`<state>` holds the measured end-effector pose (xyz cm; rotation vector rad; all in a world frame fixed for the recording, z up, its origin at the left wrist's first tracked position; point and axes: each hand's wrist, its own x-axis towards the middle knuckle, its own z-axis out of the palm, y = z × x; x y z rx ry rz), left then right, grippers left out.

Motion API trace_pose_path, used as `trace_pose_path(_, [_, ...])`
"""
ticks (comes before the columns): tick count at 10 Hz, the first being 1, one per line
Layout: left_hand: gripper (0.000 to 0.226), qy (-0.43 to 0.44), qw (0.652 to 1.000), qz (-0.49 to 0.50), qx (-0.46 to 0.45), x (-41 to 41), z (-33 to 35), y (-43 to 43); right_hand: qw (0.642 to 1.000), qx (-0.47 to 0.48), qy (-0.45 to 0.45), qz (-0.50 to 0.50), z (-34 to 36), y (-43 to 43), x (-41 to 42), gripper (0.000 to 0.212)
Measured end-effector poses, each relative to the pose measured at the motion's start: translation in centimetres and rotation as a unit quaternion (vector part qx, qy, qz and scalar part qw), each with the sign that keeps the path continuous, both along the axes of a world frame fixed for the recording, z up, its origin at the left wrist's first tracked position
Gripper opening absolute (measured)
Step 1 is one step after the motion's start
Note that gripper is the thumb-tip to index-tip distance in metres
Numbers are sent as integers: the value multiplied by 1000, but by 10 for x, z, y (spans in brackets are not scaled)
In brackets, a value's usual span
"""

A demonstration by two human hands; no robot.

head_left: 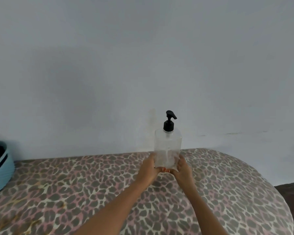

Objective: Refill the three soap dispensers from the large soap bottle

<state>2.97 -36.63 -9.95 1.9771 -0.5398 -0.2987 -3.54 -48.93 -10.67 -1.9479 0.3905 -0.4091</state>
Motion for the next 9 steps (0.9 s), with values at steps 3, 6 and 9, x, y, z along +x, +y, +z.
trace_pose_path(3, [59,-16,999,18,42,29,-5,-44,999,-38,11,21,-16,-44,37,72])
trace_pose_path(6, [50,-37,995,53,78,29,-18,-54,998,-19,59,-1,-34,-50,40,58])
trace_pose_path(9, [82,-98,985,51,129,2,10,-29,948,-222,139,-183,-2,-18,9,26])
